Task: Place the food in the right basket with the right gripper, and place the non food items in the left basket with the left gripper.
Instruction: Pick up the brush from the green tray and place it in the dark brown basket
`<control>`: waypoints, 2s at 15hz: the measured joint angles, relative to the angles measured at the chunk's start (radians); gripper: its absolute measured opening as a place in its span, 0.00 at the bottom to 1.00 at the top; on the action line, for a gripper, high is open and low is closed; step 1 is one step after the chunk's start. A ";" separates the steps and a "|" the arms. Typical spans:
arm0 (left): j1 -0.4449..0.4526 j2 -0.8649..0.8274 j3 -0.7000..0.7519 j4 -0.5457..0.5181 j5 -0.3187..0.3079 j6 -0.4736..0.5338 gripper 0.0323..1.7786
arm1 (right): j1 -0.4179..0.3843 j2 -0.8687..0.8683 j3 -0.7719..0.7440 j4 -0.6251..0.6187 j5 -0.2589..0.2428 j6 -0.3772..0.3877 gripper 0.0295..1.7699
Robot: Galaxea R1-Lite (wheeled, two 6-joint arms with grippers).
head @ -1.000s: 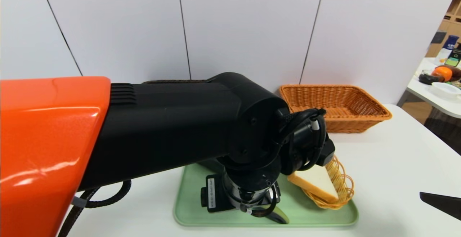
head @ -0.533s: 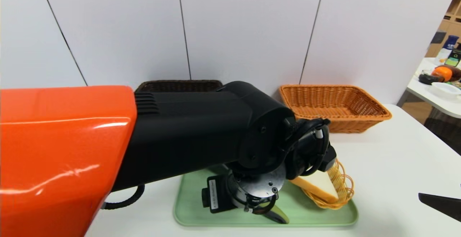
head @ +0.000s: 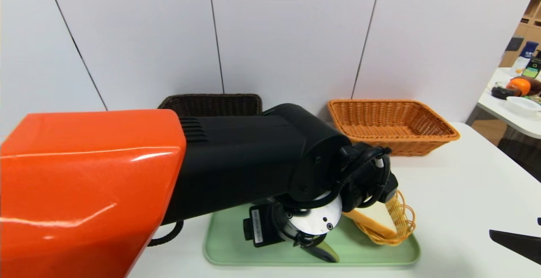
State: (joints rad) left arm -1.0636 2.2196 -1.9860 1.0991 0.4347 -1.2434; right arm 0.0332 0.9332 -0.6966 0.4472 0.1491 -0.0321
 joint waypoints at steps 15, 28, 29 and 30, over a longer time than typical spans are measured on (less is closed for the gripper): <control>0.049 0.054 0.000 -0.074 -0.045 -0.004 0.95 | 0.002 0.004 0.006 0.002 -0.001 -0.003 0.96; 0.050 0.068 -0.001 -0.068 -0.044 -0.025 0.95 | 0.002 0.015 0.012 0.001 0.000 -0.003 0.96; 0.050 0.067 -0.001 -0.068 -0.044 -0.030 0.95 | 0.002 0.016 0.012 0.001 0.000 -0.003 0.96; 0.049 0.067 -0.001 -0.068 -0.044 -0.033 0.95 | 0.002 0.016 0.012 0.001 0.002 -0.004 0.96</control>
State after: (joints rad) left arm -1.0145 2.2870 -1.9868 1.0309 0.3904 -1.2762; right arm 0.0351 0.9496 -0.6845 0.4483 0.1509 -0.0360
